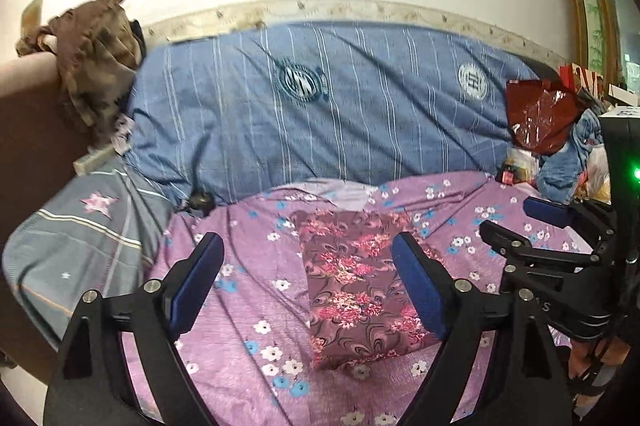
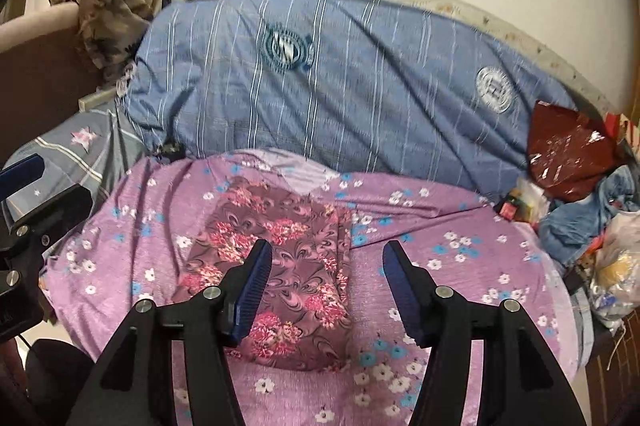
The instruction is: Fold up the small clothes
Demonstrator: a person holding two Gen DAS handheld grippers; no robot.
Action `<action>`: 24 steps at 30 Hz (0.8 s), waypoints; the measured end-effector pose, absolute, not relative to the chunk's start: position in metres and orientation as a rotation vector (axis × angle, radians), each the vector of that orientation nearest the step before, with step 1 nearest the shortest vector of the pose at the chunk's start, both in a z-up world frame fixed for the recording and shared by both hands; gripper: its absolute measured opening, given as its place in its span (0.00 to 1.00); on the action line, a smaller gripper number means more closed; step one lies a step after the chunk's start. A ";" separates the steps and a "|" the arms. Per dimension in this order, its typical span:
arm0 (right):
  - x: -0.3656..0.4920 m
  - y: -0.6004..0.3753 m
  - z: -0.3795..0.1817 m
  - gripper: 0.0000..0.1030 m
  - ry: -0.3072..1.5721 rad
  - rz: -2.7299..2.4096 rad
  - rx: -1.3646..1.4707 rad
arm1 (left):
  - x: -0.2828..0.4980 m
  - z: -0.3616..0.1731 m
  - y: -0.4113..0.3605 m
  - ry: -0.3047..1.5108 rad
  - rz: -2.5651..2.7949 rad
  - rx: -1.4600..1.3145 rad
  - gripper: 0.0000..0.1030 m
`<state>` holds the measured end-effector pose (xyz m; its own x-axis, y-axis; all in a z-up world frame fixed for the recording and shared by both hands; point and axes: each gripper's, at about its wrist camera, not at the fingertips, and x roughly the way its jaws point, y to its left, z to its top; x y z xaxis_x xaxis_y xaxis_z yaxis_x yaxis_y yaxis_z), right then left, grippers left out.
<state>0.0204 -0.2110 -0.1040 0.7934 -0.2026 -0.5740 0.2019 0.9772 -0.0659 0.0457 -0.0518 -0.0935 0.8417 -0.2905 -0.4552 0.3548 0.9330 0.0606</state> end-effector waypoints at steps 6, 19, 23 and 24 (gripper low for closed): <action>-0.017 -0.205 -0.082 0.62 0.571 -0.225 -0.001 | 0.016 -0.075 -0.043 0.418 -0.315 0.145 0.85; -0.074 -0.198 -0.049 0.63 0.494 -0.230 -0.005 | -0.030 -0.046 -0.035 0.348 -0.265 0.123 0.91; -0.084 -0.196 -0.044 0.64 0.487 -0.234 0.002 | -0.041 -0.039 -0.032 0.309 -0.239 0.114 1.00; -0.084 -0.197 -0.044 0.64 0.486 -0.233 0.004 | -0.043 -0.037 -0.032 0.303 -0.235 0.115 1.00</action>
